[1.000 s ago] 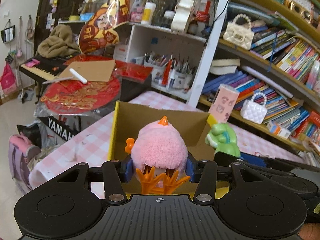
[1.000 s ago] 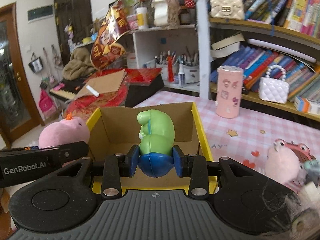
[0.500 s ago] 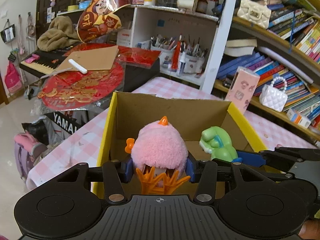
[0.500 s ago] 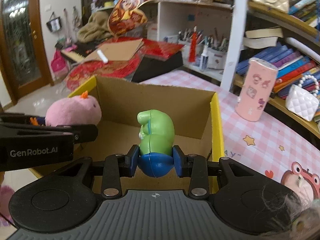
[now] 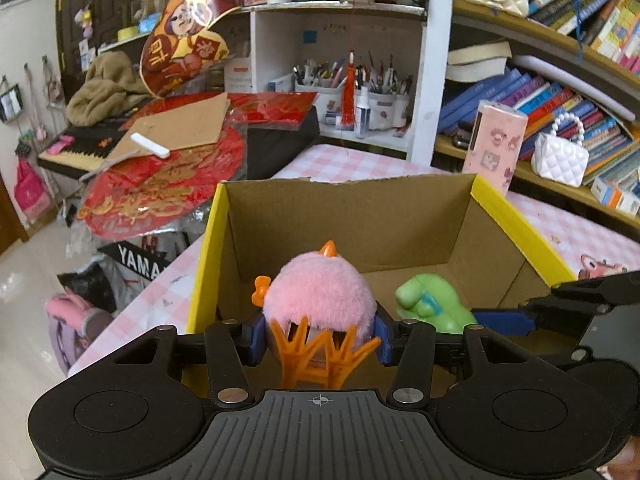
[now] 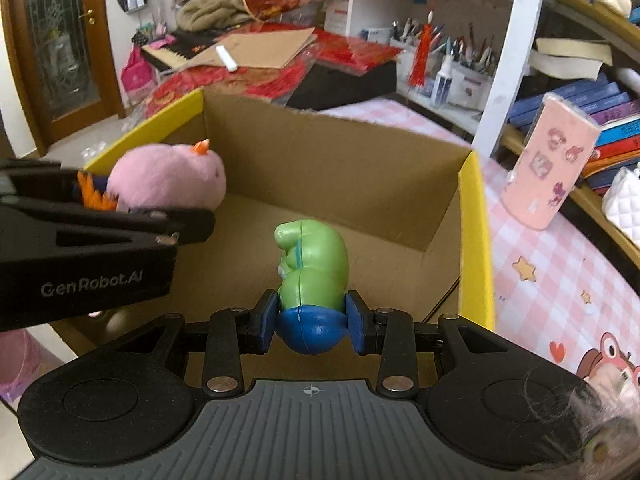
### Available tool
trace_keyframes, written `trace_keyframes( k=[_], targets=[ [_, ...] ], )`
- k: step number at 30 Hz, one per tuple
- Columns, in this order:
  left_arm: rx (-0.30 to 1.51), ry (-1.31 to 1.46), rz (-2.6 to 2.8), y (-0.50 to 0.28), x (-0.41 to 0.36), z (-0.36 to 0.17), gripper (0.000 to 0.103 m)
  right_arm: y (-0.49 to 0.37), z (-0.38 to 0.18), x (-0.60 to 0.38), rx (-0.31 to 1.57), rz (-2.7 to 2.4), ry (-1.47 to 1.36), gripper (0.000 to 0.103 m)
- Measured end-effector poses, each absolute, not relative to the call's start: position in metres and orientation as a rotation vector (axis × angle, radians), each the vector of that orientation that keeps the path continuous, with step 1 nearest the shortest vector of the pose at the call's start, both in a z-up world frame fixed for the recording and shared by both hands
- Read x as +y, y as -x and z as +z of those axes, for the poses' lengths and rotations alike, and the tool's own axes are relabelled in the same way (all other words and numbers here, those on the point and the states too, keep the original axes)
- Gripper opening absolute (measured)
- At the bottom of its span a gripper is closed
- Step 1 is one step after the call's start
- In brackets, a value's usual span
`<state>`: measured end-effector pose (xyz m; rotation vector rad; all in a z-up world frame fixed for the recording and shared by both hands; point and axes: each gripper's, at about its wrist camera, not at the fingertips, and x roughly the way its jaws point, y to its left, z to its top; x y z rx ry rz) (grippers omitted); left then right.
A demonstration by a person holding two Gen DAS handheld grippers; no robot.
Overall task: Organize objects
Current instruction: 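Open the left gripper over the box while the right releases the green toy, then withdraw both open grippers from the box back toward the remaining items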
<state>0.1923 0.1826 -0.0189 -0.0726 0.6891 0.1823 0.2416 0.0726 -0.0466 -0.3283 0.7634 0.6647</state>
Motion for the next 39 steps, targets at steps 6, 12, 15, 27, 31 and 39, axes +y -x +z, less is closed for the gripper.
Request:
trace_keyframes(
  k=[6,12,15,27,31,39],
  targets=[
    [0.685,0.059,0.174,-0.192,0.183,-0.019,0.05,-0.242,-0.048,0.073,0.769,0.66,0.316,0.034],
    [0.611,0.097,0.164,-0.182,0.185,-0.007,0.072,-0.237,-0.04,0.069,0.728,0.651,0.272,0.045],
    [0.57,0.097,0.17,-0.176,0.185,0.003,0.075,-0.233,-0.033,0.067,0.696,0.634,0.251,0.047],
    [0.459,0.152,0.189,-0.13,0.19,0.034,0.088,-0.193,0.0,0.044,0.554,0.502,0.133,0.054],
    [0.442,0.165,0.201,-0.108,0.192,0.035,0.09,-0.169,0.006,0.036,0.525,0.452,0.104,0.056],
    [0.485,0.176,0.211,-0.062,0.192,0.023,0.091,-0.119,0.0,0.028,0.551,0.384,0.077,0.058]
  ],
)
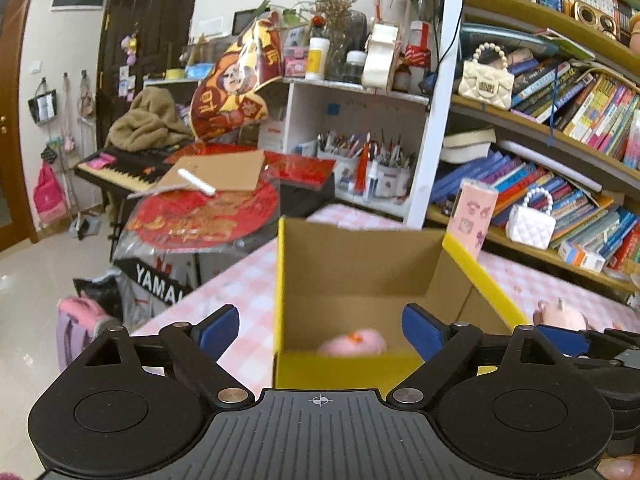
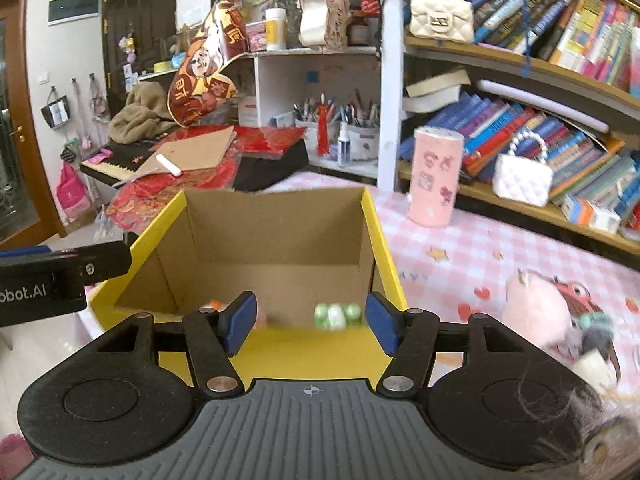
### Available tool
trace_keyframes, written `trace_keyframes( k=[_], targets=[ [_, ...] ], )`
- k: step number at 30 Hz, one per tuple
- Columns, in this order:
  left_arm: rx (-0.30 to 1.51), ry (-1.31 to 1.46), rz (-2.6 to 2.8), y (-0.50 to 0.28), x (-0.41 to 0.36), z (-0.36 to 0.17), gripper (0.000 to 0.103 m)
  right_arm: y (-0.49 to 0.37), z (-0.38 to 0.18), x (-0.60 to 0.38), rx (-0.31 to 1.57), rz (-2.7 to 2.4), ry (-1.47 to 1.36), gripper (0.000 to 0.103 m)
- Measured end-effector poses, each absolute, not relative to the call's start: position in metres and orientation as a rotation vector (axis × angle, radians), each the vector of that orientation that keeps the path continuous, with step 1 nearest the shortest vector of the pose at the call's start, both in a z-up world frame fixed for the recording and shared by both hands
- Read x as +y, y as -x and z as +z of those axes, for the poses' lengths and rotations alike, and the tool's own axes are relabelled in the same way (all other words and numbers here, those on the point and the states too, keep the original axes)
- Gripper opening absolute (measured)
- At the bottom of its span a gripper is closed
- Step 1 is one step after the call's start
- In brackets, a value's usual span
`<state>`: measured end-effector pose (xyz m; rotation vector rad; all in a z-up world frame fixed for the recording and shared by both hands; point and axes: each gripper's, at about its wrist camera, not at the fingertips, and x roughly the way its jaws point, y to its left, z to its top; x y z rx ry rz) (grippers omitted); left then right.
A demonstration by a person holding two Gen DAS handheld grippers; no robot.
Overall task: Organize objects
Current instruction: 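Withdraw both open grippers from the box back toward the remaining items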
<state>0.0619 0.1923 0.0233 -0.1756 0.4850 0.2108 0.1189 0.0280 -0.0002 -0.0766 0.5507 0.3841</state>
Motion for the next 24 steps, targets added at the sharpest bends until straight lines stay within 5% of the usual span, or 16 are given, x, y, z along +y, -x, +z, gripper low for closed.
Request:
trace_keyframes(
  k=[24],
  targets=[
    [0.577,0.101,0.2,0.032,0.168,-0.004,0.092,-0.005,-0.028,0.008,0.634,0.271,0.08,0.062]
  ],
)
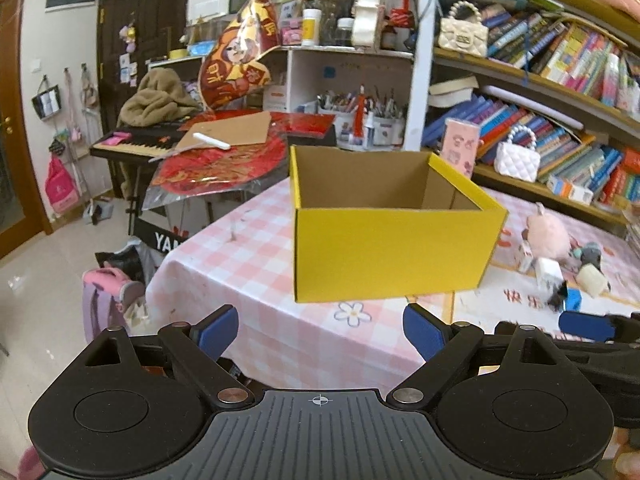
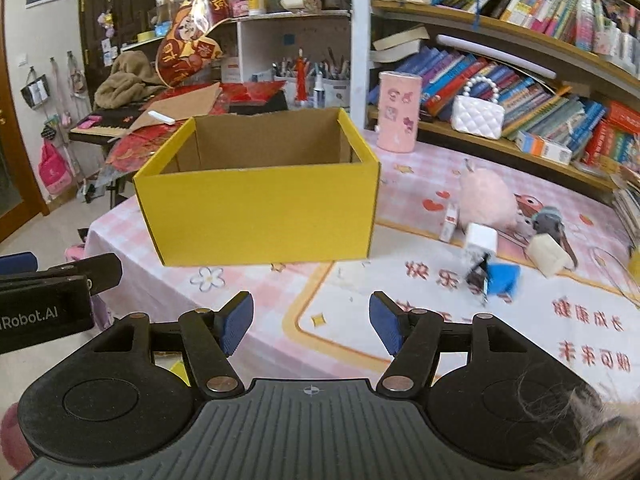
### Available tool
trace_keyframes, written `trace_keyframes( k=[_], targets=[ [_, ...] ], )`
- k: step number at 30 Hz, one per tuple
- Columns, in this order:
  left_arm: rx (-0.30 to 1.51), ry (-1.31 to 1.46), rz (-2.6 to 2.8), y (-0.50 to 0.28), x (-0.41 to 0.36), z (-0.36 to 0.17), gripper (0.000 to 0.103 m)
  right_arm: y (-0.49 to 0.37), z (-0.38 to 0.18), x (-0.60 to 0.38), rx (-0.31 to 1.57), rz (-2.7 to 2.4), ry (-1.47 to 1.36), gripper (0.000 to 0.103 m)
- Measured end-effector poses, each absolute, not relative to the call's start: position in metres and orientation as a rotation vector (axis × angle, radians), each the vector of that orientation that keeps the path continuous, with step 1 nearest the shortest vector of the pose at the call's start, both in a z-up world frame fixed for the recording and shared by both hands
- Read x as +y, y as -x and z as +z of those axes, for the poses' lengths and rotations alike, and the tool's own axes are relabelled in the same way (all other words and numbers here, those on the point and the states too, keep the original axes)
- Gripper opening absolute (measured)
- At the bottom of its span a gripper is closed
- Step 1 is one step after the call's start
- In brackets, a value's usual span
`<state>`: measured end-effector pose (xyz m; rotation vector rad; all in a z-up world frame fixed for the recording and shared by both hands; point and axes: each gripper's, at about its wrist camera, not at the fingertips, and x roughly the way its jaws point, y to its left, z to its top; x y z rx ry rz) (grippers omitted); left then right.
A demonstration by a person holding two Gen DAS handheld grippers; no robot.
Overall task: Organize objects
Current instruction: 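Withdraw both open grippers from the box back toward the remaining items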
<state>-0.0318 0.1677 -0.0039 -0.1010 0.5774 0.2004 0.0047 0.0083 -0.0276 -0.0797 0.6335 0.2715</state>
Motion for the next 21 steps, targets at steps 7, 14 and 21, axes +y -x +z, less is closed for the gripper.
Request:
trace_keyframes(
  k=[7,14,21],
  targets=[
    [0.604,0.107,0.134,0.036,0.158,-0.009,0.092,0.016,-0.03,-0.006,0.642,0.193,0.078,0.064],
    [0.618,0.09,0.051,0.032,0.139,-0.013,0.092,0.022,-0.033,-0.032,0.683,0.089,0.037,0.066],
    [0.623,0.033,-0.038,0.022,0.112,-0.014,0.092,0.025,-0.037,-0.058,0.708,-0.007,-0.013,0.067]
  ],
)
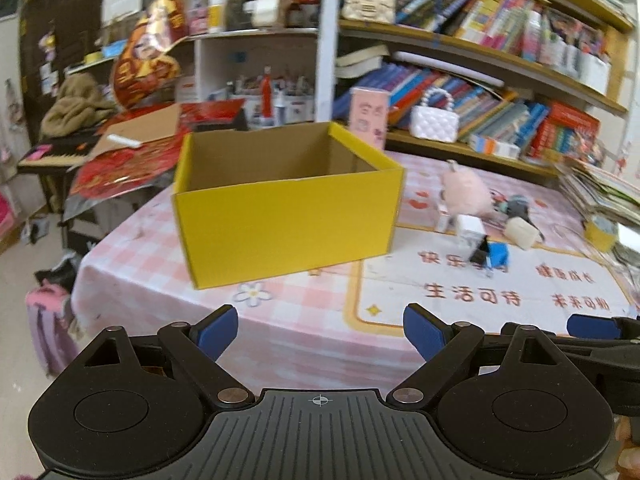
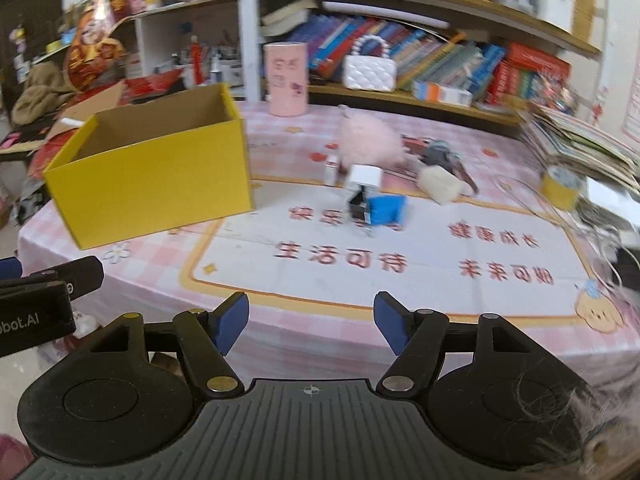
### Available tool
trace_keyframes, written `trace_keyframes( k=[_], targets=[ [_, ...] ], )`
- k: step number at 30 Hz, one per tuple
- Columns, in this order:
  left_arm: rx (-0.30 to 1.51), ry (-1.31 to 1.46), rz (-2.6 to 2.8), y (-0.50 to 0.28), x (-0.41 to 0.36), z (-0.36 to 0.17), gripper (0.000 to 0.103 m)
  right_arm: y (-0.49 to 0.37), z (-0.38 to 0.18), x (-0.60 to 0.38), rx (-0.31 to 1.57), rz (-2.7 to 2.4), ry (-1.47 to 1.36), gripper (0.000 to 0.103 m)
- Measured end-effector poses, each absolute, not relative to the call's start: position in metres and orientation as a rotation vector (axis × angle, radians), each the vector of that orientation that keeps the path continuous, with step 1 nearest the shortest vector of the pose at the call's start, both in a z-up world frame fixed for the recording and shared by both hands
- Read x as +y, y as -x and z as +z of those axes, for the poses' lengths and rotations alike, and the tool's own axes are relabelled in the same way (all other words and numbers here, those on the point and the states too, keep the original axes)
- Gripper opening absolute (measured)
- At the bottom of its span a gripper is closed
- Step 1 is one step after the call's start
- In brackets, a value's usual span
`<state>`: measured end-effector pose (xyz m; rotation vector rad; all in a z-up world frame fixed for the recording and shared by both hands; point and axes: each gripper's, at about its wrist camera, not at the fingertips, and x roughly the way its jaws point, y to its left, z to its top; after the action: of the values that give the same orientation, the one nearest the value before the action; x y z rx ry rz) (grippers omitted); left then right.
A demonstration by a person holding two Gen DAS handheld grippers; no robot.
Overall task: Organize objects
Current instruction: 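Withdraw both open grippers from the box back toward the remaining items, then grasp the black binder clip with the left gripper while the right grasps the white foam cube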
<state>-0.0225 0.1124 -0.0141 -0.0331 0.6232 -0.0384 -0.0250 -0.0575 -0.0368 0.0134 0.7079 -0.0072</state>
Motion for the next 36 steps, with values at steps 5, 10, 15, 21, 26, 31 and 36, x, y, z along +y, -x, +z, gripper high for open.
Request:
trace_keyframes(
  k=[5,10,15,21,26,31,36],
  targets=[
    [0.623,-0.005,-0.088,0.013,0.093,-0.015,0.092,0.023,-0.041,-0.076,0.722,-0.055,-0.039,0.067],
    [0.644,-0.021,-0.13,0.0,0.074,-0.018,0.092,0.016,-0.041,-0.093,0.729,-0.093,-0.048,0.067],
    [0.637,-0.037,-0.148,-0.012,0.056,-0.017,0.092,0.006,-0.041,-0.111,0.737,-0.116,-0.052,0.067],
    [0.648,-0.03,-0.165,-0.027,0.038,-0.02,0.092,-0.008,-0.043,-0.13,0.753,-0.126,-0.047,0.069],
    [0.661,-0.024,-0.168,-0.039,0.023,-0.023,0.092,-0.021,-0.047,-0.146,0.776,-0.126,-0.05,0.07],
    [0.678,-0.028,-0.178,-0.051,0.007,-0.026,0.092,-0.033,-0.05,-0.16,0.795,-0.119,-0.048,0.07],
    [0.701,-0.023,-0.181,-0.063,-0.009,-0.031,0.092,-0.044,-0.052,-0.174,0.808,-0.117,-0.046,0.071]
  ],
)
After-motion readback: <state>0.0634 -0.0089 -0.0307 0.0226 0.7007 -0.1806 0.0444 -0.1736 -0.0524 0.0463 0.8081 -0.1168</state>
